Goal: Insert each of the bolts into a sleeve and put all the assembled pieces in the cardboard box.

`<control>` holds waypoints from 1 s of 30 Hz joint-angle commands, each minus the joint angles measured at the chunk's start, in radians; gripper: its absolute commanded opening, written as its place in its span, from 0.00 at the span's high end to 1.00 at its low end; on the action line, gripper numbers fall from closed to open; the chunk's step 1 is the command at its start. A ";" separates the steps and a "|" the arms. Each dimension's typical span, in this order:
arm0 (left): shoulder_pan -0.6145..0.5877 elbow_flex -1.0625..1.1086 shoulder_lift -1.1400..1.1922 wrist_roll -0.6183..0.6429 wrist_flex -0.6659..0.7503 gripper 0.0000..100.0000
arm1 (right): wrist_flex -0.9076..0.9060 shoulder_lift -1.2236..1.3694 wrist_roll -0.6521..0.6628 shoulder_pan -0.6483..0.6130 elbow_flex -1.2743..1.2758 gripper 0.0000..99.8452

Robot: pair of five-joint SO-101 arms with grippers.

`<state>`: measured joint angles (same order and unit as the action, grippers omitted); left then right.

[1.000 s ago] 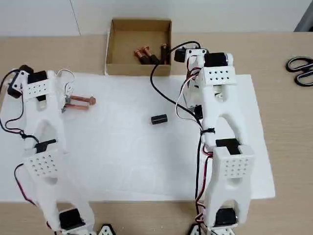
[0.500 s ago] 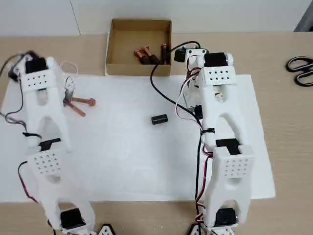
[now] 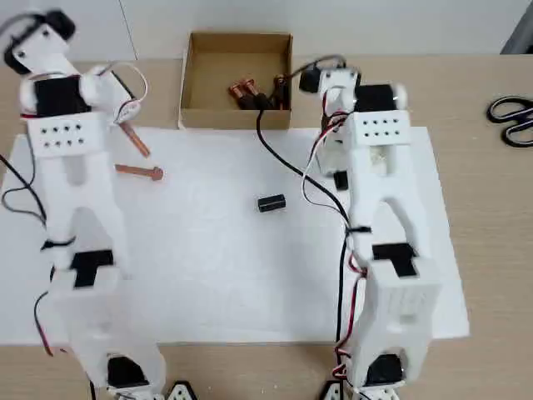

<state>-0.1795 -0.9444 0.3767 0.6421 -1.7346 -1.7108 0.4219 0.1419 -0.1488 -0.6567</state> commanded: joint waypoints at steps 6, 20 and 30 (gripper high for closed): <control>0.124 0.182 -0.434 -0.180 -0.018 0.99 | -0.021 -0.453 0.000 0.004 0.143 0.98; 0.253 0.680 -0.859 -0.308 0.051 0.99 | 0.335 -1.336 -0.002 -0.018 0.855 0.99; 0.255 0.858 -0.901 -0.305 0.183 0.99 | 0.958 -1.739 0.006 -0.077 1.662 1.00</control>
<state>0.0660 -0.0974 -0.4948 0.3445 -1.5965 -0.8500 -1.2014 0.1419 -0.2194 0.8746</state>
